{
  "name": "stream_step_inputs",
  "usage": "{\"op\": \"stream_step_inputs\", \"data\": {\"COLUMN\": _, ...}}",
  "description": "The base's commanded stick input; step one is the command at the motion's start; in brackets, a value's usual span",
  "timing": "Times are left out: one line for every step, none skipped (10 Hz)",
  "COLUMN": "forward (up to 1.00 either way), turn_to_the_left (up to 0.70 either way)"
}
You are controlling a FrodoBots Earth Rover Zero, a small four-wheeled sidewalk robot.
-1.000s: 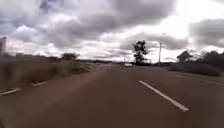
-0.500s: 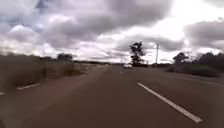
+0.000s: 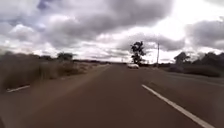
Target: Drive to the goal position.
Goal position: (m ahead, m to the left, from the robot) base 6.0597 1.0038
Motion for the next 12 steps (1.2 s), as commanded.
{"op": "stream_step_inputs", "data": {"forward": 0.7, "turn_to_the_left": 0.03}}
{"op": "stream_step_inputs", "data": {"forward": 0.7, "turn_to_the_left": 0.03}}
{"op": "stream_step_inputs", "data": {"forward": 0.7, "turn_to_the_left": 0.03}}
{"op": "stream_step_inputs", "data": {"forward": 0.7, "turn_to_the_left": 0.03}}
{"op": "stream_step_inputs", "data": {"forward": 0.7, "turn_to_the_left": -0.05}}
{"op": "stream_step_inputs", "data": {"forward": 0.7, "turn_to_the_left": -0.18}}
{"op": "stream_step_inputs", "data": {"forward": 0.7, "turn_to_the_left": -0.32}}
{"op": "stream_step_inputs", "data": {"forward": 0.7, "turn_to_the_left": -0.17}}
{"op": "stream_step_inputs", "data": {"forward": 0.7, "turn_to_the_left": -0.02}}
{"op": "stream_step_inputs", "data": {"forward": 0.7, "turn_to_the_left": 0.03}}
{"op": "stream_step_inputs", "data": {"forward": 0.7, "turn_to_the_left": 0.03}}
{"op": "stream_step_inputs", "data": {"forward": 0.7, "turn_to_the_left": 0.03}}
